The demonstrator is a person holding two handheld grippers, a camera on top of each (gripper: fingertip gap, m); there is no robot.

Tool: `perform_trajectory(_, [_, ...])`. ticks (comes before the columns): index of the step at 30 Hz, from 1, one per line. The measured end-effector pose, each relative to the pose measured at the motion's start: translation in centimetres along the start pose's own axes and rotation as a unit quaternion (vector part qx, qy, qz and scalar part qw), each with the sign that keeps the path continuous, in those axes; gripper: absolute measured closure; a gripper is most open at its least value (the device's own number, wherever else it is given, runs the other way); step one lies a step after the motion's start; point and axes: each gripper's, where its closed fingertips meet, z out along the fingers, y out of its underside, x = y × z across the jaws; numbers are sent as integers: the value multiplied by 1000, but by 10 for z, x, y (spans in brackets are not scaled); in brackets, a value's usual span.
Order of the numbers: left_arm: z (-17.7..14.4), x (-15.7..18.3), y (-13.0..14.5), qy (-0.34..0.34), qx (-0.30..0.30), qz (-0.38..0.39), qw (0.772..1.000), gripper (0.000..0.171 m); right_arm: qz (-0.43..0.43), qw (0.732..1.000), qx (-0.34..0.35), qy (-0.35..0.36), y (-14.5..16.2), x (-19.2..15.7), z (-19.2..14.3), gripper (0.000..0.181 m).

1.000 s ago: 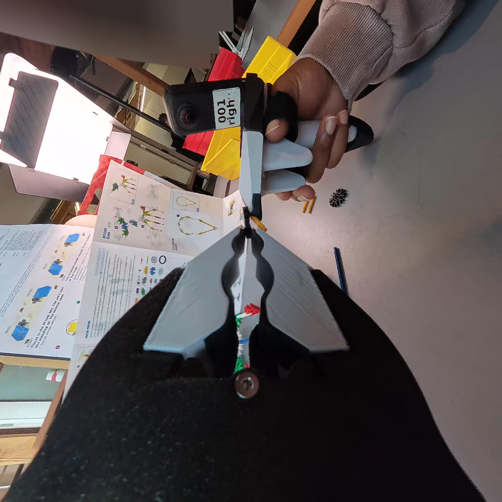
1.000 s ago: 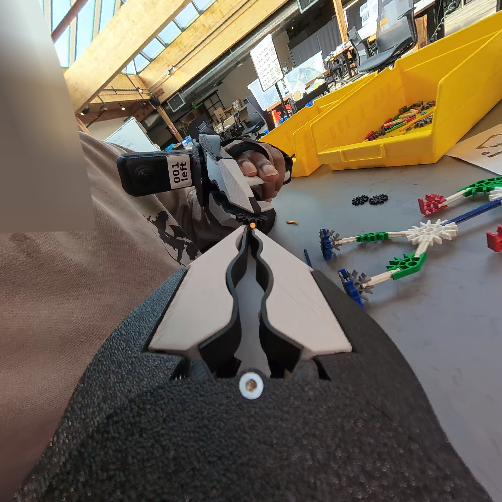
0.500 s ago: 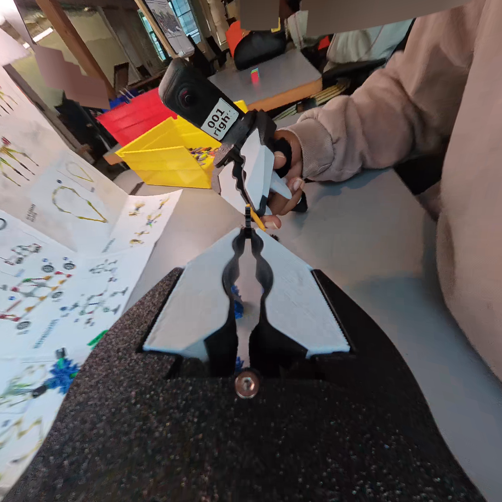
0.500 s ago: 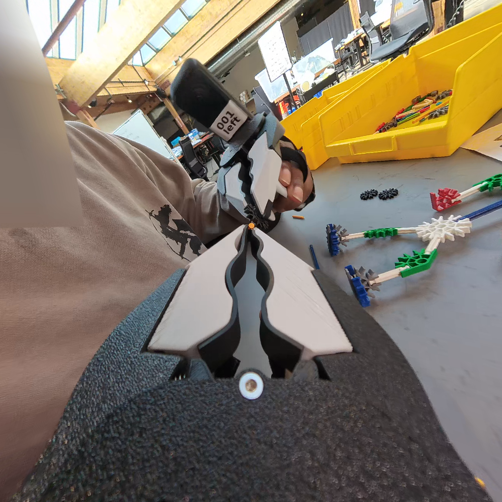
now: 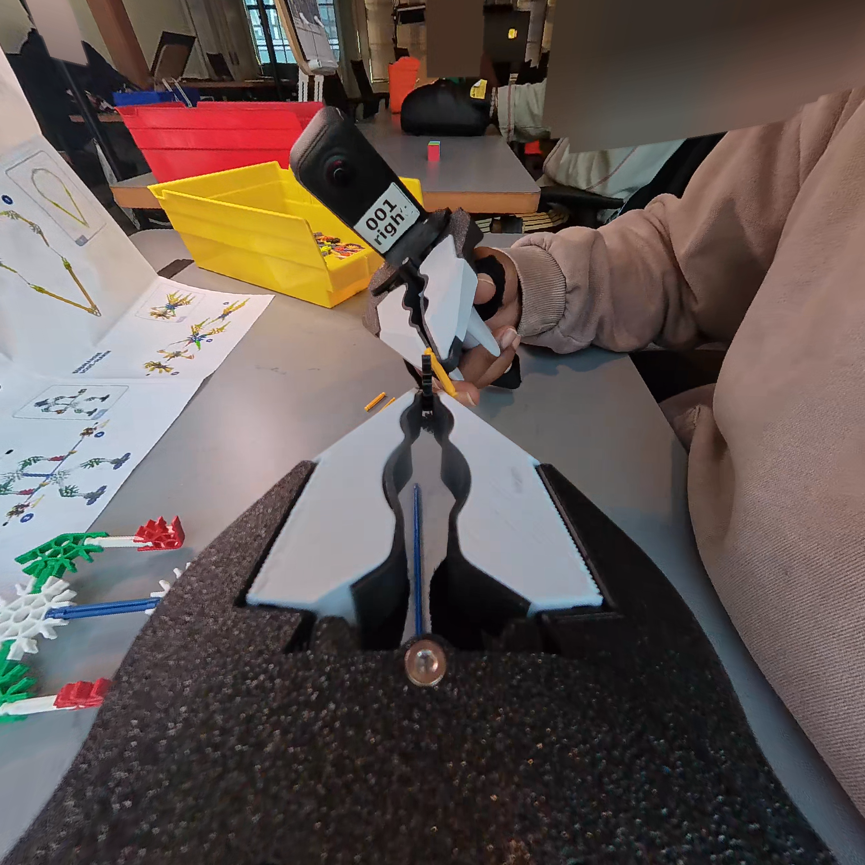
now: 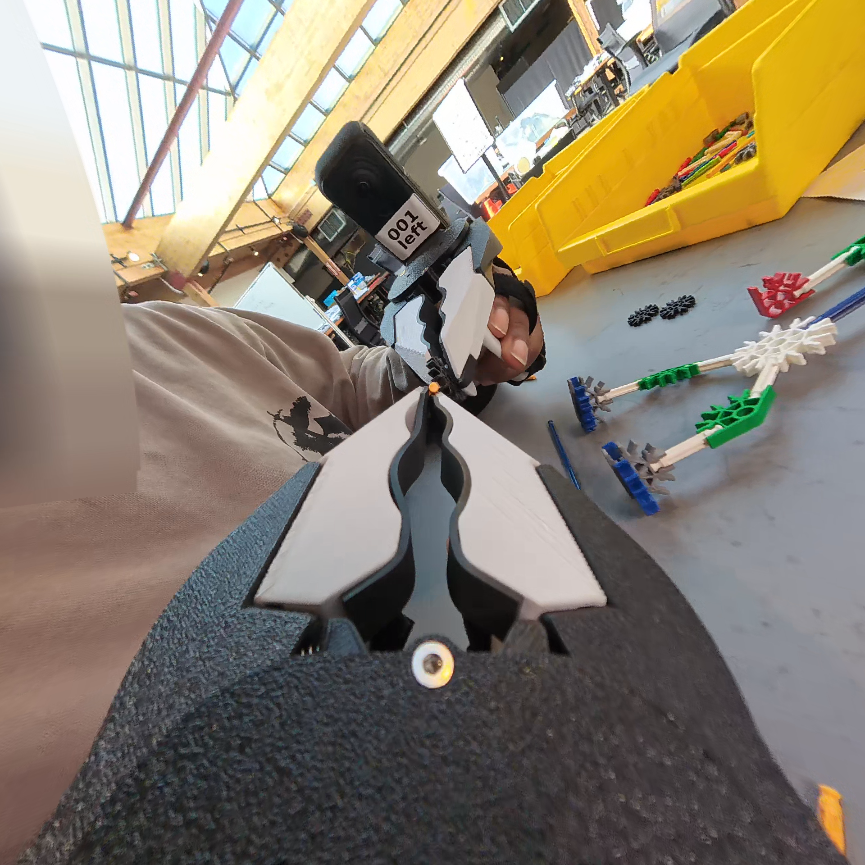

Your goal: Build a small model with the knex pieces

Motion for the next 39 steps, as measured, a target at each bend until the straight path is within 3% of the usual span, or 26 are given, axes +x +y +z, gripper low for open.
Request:
perform_trajectory(16, [3, -10, 13, -50, -42, 25, 998, 169, 28, 999, 16, 35, -1, 20, -4, 181])
perform_trajectory(39, [6, -13, 18, 0, -9, -113, 994, 169, 71, 997, 30, 8, -1, 24, -6, 181])
